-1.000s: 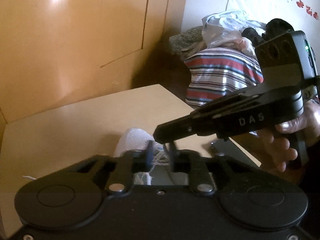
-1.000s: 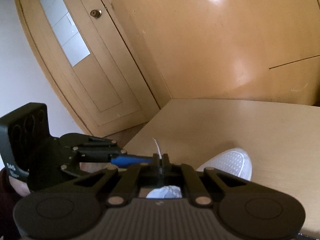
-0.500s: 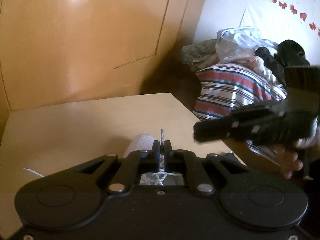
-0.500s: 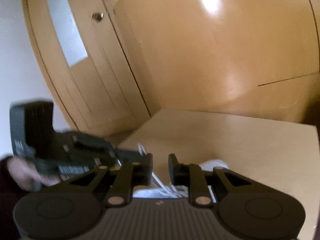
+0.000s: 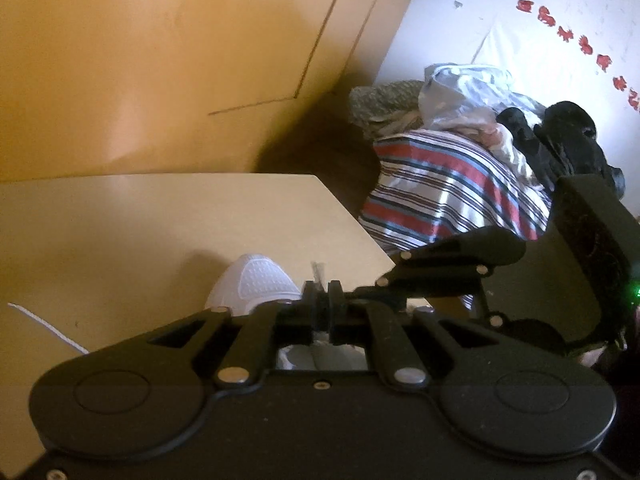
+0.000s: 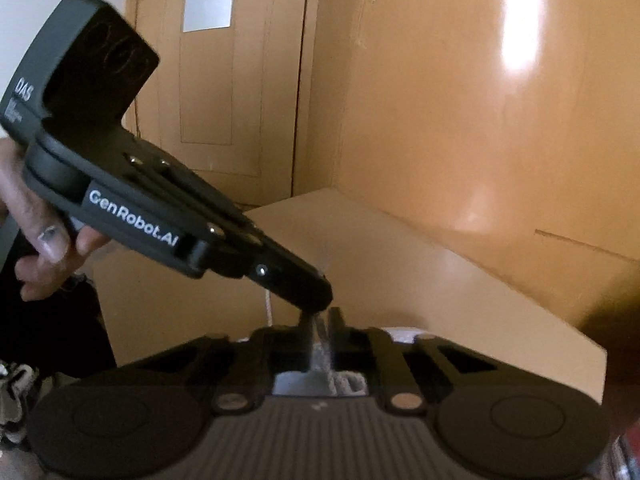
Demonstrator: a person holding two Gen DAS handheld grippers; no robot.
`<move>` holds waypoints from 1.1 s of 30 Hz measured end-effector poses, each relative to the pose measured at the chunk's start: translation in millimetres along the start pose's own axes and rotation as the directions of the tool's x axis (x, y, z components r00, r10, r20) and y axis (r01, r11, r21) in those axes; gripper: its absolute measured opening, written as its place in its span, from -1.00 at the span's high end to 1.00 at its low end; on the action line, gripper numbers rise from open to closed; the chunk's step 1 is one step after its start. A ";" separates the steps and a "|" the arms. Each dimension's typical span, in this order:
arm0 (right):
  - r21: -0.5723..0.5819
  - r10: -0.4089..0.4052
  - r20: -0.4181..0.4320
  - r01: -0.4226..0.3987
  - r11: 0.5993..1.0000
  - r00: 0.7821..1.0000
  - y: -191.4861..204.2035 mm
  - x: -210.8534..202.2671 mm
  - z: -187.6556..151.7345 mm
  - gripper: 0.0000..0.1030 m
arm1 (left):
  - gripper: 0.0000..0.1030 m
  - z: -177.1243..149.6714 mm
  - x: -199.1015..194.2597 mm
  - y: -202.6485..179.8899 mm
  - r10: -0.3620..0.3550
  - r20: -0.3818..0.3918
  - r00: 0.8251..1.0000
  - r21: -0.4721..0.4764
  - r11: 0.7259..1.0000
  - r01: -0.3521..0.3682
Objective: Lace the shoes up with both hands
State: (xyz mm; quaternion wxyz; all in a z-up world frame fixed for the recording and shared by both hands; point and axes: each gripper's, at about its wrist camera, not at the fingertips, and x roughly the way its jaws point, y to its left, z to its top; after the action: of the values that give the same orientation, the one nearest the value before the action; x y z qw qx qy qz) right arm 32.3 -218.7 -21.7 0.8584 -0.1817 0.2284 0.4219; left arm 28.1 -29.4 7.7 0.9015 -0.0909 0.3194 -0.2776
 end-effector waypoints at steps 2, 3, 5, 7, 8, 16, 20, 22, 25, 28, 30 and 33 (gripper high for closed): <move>-0.004 -0.007 0.003 0.007 1.000 1.000 0.5 -1.9 -0.7 0.92 | 0.95 0.7 -1.4 0.6 0.001 0.004 1.000 -0.004 1.000 -0.001; -0.004 -0.006 0.002 0.006 1.000 1.000 0.5 -2.3 -0.8 0.92 | 0.95 0.9 -1.7 1.1 0.001 0.005 1.000 -0.007 1.000 -0.001; -0.007 -0.006 0.000 0.006 1.000 1.000 1.1 -4.0 -1.3 0.92 | 0.95 0.5 -0.2 2.6 -0.001 0.007 1.000 -0.014 1.000 0.001; -0.009 -0.006 -0.002 0.006 1.000 1.000 1.6 -5.5 -1.8 0.92 | 0.91 0.3 0.4 3.8 0.001 0.013 1.000 -0.024 1.000 0.000; -0.017 -0.009 -0.004 0.009 1.000 1.000 2.9 -6.1 -2.3 0.92 | 0.88 0.4 0.5 4.6 0.001 0.015 1.000 -0.029 1.000 0.000; -0.017 0.003 -0.002 -0.003 1.000 1.000 6.3 -11.9 -2.3 0.92 | 0.94 0.4 -0.1 8.6 -0.002 0.042 0.999 -0.052 0.999 0.004; -0.015 0.002 -0.006 -0.002 1.000 1.000 7.4 -15.0 -1.4 0.92 | 0.98 1.8 1.9 7.9 -0.021 0.036 0.999 -0.052 0.998 0.023; -0.010 -0.009 -0.010 0.009 1.000 1.000 7.8 -16.0 -0.5 0.90 | 0.98 1.2 3.2 5.8 -0.023 0.032 0.999 -0.045 0.999 0.024; 0.002 -0.016 -0.005 0.016 1.000 1.000 9.0 -20.3 2.4 0.84 | 0.98 0.0 4.1 5.4 -0.023 0.024 0.999 -0.041 0.999 0.024; 0.009 -0.014 0.004 0.014 1.000 1.000 10.5 -24.4 4.7 0.84 | 0.98 -0.8 4.0 5.7 -0.025 0.021 0.999 -0.039 0.999 0.026; 0.012 -0.010 0.008 0.010 1.000 1.000 11.4 -26.6 5.7 0.84 | 0.98 -1.3 4.0 5.9 -0.026 0.018 0.999 -0.038 0.999 0.027; 0.018 -0.007 0.007 0.007 1.000 1.000 11.9 -28.0 6.9 0.84 | 0.98 -2.0 4.0 6.2 -0.027 0.015 1.000 -0.036 0.999 0.028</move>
State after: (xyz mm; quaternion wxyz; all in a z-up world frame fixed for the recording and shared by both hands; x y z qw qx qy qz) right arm 9.3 -226.3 -2.1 0.8624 -0.1732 0.2284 0.4174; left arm 32.1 -26.4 2.0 0.8981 -0.1135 0.3165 -0.2836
